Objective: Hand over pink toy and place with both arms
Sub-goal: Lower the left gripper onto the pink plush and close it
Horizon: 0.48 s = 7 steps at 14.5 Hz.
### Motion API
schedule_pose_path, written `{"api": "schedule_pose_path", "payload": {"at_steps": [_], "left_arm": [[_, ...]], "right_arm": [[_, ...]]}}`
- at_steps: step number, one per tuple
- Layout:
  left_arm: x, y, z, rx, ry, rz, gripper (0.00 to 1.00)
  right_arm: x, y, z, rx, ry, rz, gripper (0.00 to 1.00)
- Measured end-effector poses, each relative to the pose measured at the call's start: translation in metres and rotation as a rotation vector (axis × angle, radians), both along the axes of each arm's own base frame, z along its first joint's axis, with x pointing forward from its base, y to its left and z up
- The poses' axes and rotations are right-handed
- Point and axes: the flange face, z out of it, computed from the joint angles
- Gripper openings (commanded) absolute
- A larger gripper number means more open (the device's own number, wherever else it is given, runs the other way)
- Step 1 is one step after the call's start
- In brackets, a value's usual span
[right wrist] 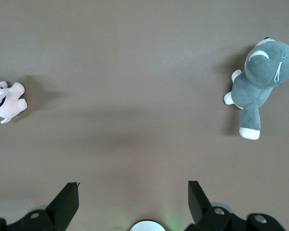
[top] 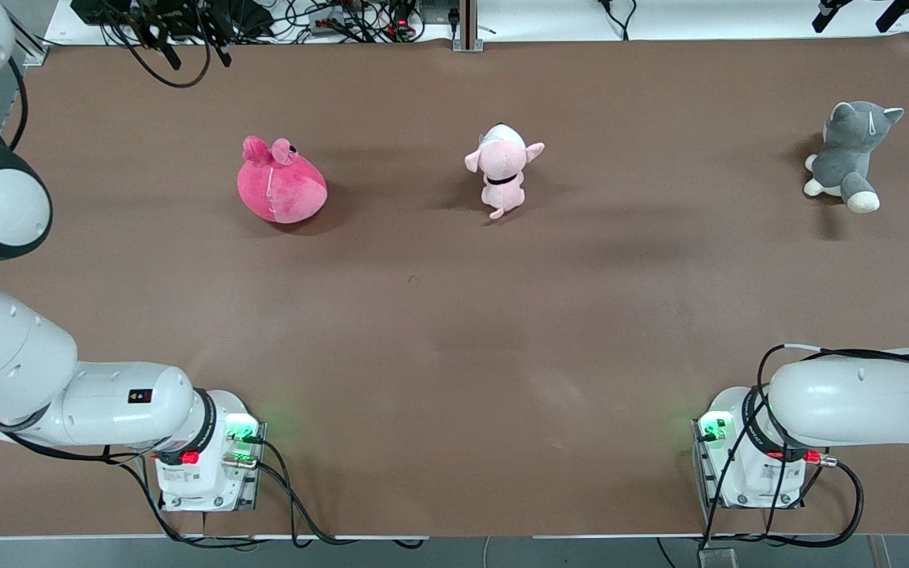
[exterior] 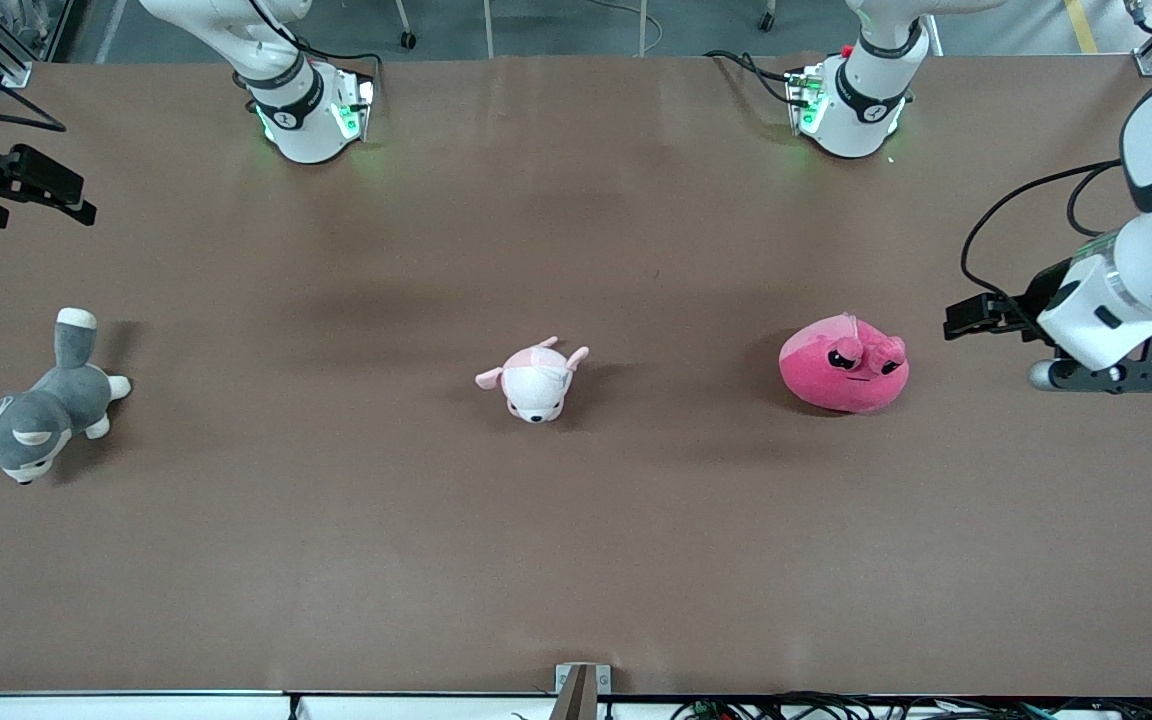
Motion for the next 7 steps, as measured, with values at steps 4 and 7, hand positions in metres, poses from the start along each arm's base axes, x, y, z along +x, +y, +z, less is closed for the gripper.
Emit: {"api": "schedule_pose_path", "payload": {"at_steps": [4,7], "left_arm": [[0.013,0.002,-0.072,0.001,0.11,0.004,1.0],[0.021,0.0,-0.109,0.0,0.143,0.01,1.0]], "right_arm": [[0.0,-0.001,0.001,0.0,-0.002,-0.001,1.0],[0.001,-0.001,0.0,0.0,-0.004,-0.002,1.0]]}}
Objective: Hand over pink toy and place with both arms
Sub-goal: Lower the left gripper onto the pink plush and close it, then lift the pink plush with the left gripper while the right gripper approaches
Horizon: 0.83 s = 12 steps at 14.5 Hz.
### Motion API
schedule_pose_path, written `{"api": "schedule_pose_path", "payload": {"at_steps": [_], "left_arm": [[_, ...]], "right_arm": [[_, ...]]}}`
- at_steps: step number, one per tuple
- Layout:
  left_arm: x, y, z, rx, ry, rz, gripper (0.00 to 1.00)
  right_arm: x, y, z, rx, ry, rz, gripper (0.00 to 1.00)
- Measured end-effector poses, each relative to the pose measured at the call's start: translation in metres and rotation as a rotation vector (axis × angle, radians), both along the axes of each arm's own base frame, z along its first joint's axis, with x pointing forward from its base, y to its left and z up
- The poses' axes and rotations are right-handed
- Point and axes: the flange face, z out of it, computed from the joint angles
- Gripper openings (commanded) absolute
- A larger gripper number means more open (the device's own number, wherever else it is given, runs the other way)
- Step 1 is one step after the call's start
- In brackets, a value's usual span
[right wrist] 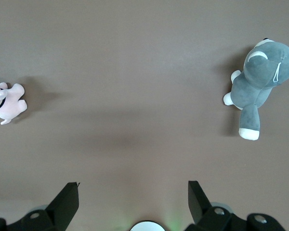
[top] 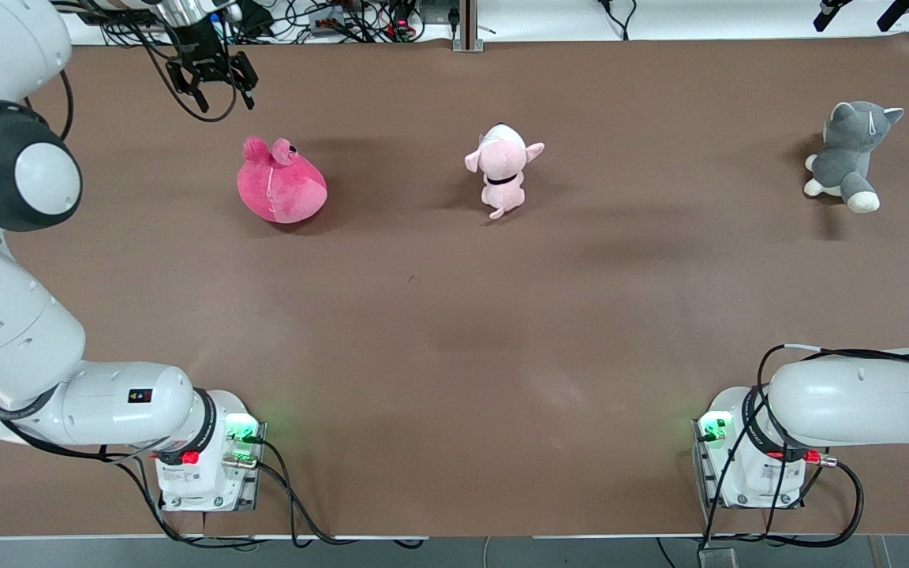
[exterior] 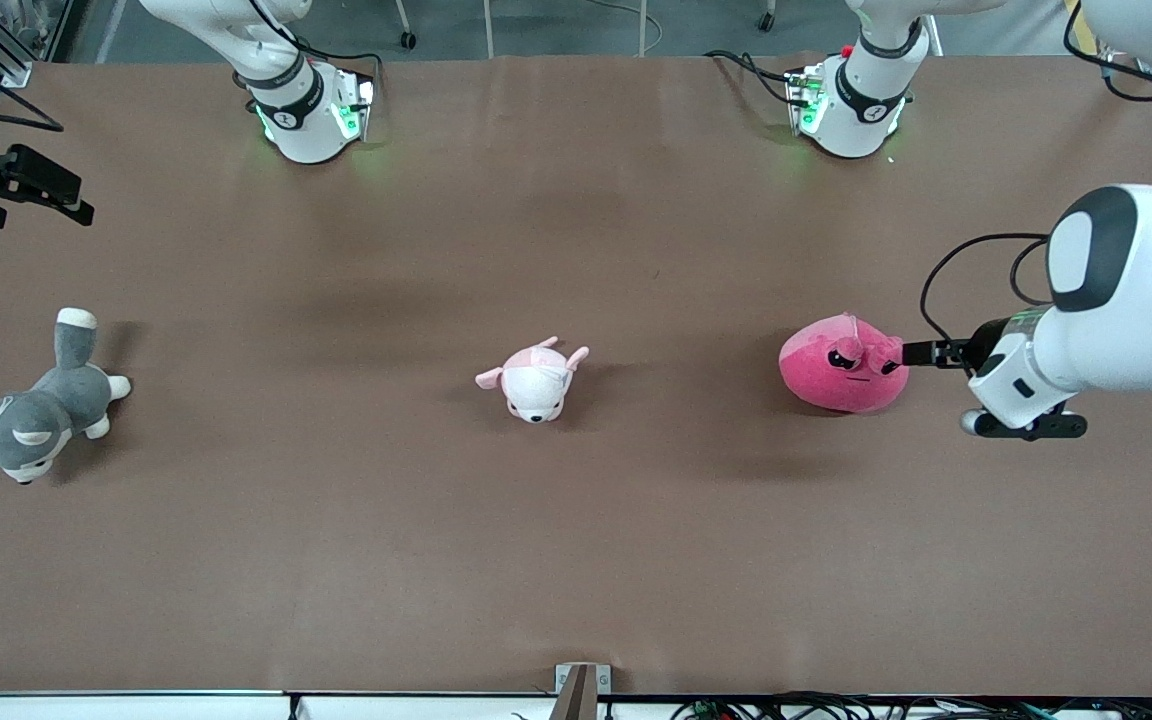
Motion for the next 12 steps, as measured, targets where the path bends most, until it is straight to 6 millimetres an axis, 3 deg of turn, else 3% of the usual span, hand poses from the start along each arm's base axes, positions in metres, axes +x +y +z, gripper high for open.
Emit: {"api": "schedule_pose_path", "payload": {"at_steps": [6,9,12], "left_arm": [[-0.002,-0.015,-0.05,0.026,0.086,0.046,0.98],[-0.007,-0.021,-0.066,0.036,0.116,0.052,0.72],[-0.009,-0.017,-0.074,0.038,0.132,0.057,0.48]], "right_arm": [[0.015,-0.002,-0.014,-0.002,-0.009,-0.005,1.0],[0.029,-0.008,-0.037,-0.002,0.024,-0.015,1.0],[0.053,-0.027,-0.082,-0.001,0.084,-0.048,1.0]]}}
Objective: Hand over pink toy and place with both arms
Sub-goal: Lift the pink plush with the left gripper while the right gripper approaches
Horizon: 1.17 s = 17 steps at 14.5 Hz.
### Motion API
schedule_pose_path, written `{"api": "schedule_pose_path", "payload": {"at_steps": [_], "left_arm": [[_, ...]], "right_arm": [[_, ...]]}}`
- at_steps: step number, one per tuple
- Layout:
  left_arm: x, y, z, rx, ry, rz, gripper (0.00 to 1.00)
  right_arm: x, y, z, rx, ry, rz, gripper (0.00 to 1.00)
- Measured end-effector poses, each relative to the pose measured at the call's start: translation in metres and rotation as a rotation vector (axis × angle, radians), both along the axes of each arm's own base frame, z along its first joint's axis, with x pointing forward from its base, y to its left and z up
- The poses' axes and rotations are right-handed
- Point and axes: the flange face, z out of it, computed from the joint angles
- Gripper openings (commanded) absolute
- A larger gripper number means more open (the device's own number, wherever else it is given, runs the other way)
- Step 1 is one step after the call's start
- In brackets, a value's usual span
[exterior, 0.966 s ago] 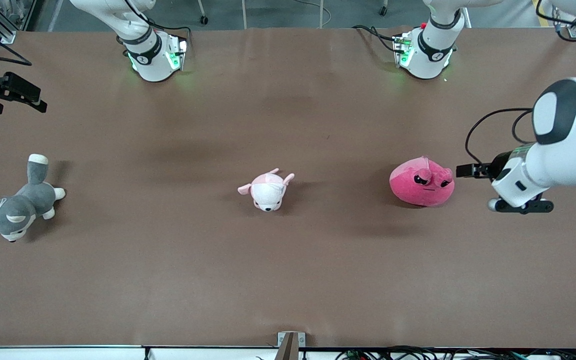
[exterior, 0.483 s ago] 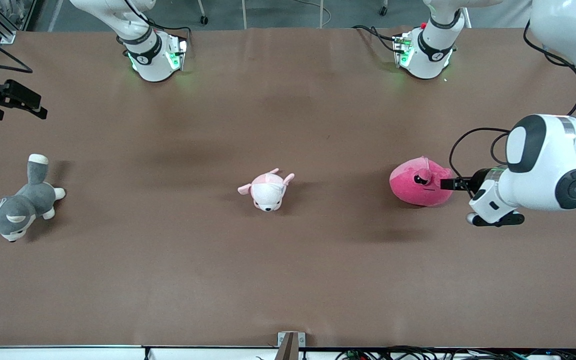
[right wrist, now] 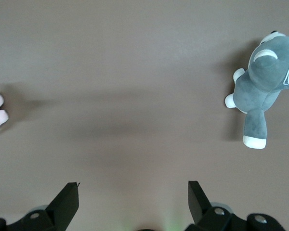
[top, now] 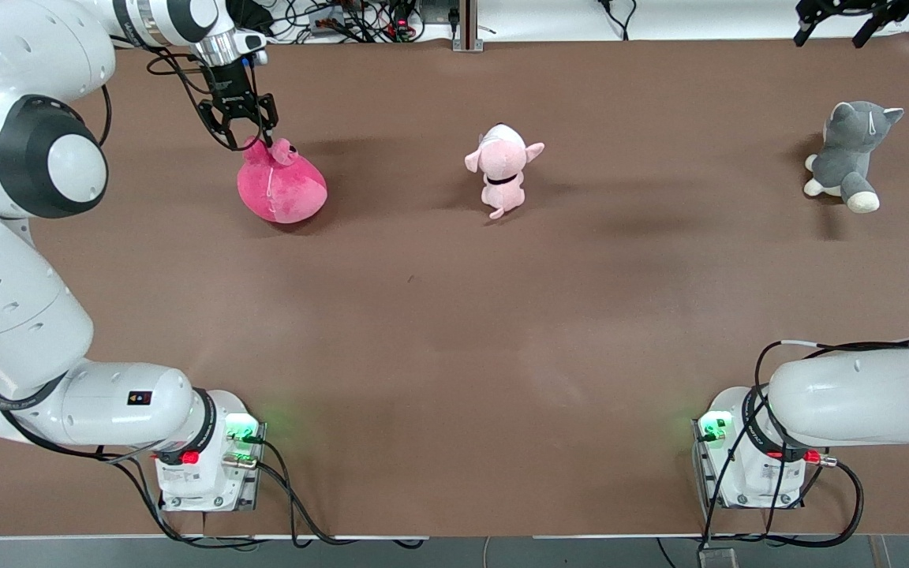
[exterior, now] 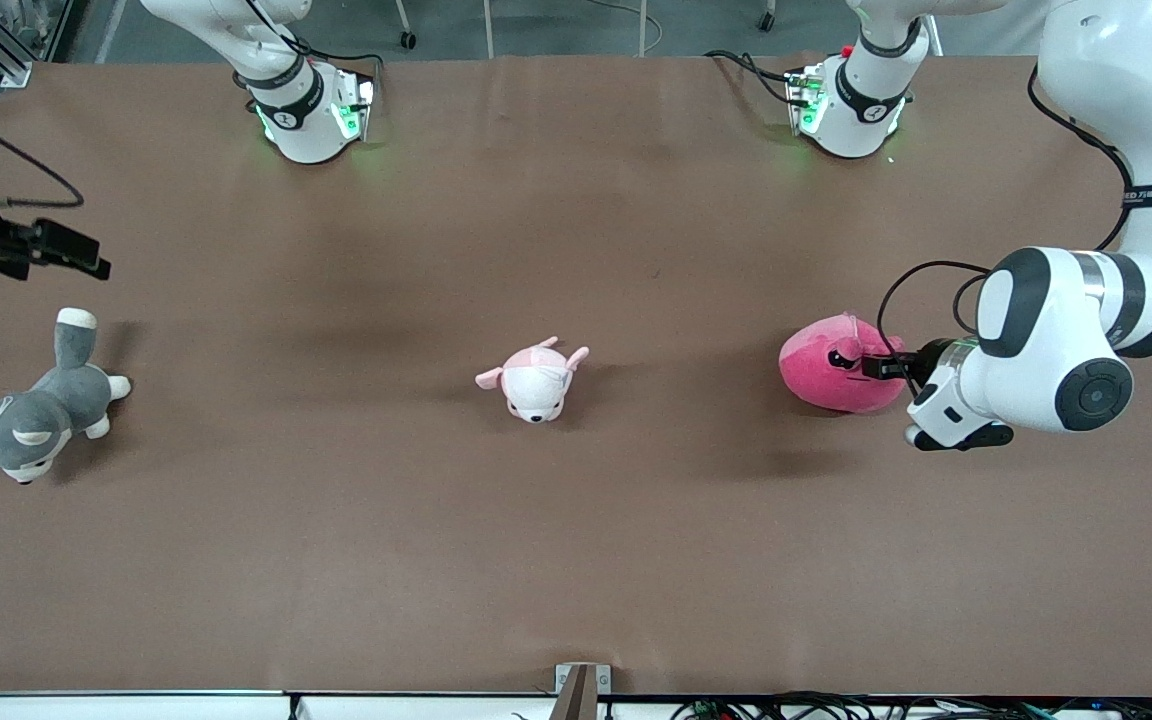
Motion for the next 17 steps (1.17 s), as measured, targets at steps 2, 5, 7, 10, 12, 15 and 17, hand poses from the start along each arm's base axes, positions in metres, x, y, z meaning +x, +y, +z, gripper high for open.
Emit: {"api": "schedule_pose_path", "payload": {"at_steps": [2,5,7,10,12,15,17], "left_arm": [[-0.002,0.001,-0.003,0.001,0.008,0.001,0.31],[-0.003,-0.001,-0.004,0.001,0.01,-0.003,0.09],[-0.002,-0.005,-0.003,-0.001,0.007,-0.008,0.0],[0.001,-0.01,0.01,-0.006,-0.021,-0.015,0.0],[0.007,-0.02,0.03,-0.012,-0.052,-0.019,0.0],[0.012,-0.051,0.073,-0.009,-0.094,0.021,0.0],[0.01,-0.083,0.103,-0.019,-0.102,0.081,0.0]], "right_arm": [[0.013,-0.015,-0.023,0.0,0.018,-0.021,1.0],[0.016,-0.017,-0.027,-0.004,0.024,-0.065,1.0],[0.017,-0.01,-0.022,-0.018,0.023,-0.159,1.0],[0.018,0.011,-0.019,-0.038,0.026,-0.272,1.0],[0.019,0.025,-0.019,-0.052,0.033,-0.341,1.0],[0.019,0.041,-0.019,-0.064,0.037,-0.389,1.0],[0.019,0.046,-0.019,-0.057,0.043,-0.437,1.0]]}}
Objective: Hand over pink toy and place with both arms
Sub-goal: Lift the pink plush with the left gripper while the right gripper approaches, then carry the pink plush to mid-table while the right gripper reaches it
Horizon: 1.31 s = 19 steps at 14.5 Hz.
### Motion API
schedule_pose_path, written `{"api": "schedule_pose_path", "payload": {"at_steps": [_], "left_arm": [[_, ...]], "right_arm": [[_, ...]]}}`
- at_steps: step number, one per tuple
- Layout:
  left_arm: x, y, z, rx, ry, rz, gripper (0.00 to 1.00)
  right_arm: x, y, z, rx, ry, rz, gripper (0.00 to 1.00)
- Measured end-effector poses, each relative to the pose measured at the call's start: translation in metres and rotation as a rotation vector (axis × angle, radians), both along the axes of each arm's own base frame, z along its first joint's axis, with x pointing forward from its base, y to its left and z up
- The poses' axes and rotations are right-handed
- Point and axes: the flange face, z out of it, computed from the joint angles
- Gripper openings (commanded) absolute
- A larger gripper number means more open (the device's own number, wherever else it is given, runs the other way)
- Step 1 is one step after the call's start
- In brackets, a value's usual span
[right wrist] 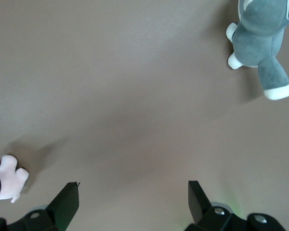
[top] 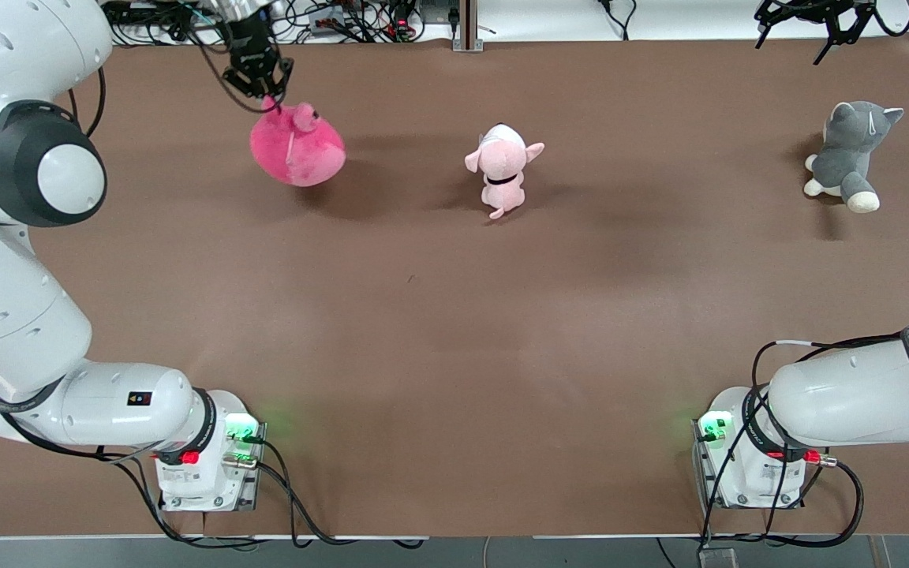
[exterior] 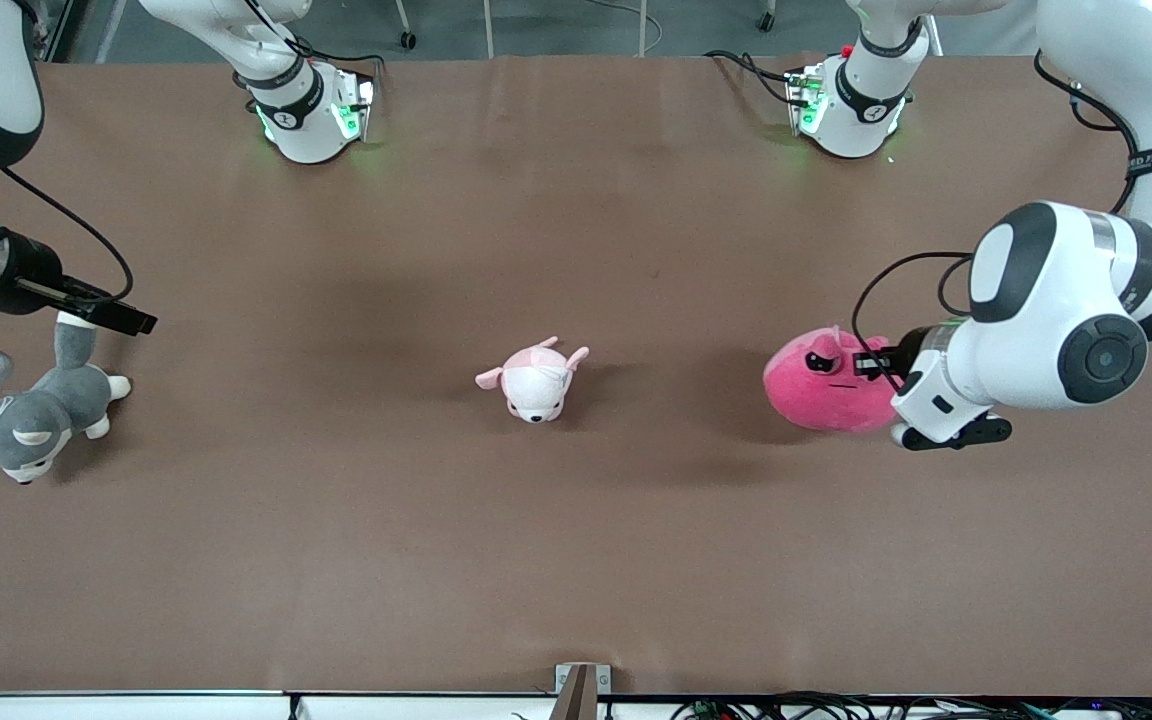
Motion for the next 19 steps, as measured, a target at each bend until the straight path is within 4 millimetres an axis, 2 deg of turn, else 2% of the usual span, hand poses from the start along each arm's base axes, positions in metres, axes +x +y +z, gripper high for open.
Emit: {"api": "schedule_pose_path", "payload": {"at_steps": [2,4,7,9,12,15,19], "left_arm": [[-0.007,-0.041,0.024,-0.014,-0.002,0.074,0.0],[-0.02,-0.095,0.046,-0.004,-0.022,0.129,0.0],[-0.053,-0.188,0.075,0.007,-0.06,0.178,0.0],[-0.076,-0.238,0.087,-0.008,-0.087,0.183,0.0],[-0.101,-0.281,0.097,-0.039,-0.118,0.162,0.0],[-0.123,-0.317,0.11,-0.095,-0.141,0.186,0.0],[-0.155,-0.366,0.111,-0.148,-0.152,0.231,0.0]], "right_arm": [[0.0,0.007,0.0,0.031,0.007,-0.082,1.0],[0.0,0.019,0.001,0.035,0.013,-0.142,1.0],[-0.001,0.048,0.003,0.023,0.019,-0.193,1.0],[-0.003,0.071,0.004,0.021,0.021,-0.228,1.0],[-0.006,0.116,0.007,0.012,0.001,-0.309,1.0],[-0.012,0.175,0.008,0.018,-0.026,-0.407,1.0],[-0.025,0.242,0.003,0.033,-0.041,-0.522,1.0]]}}
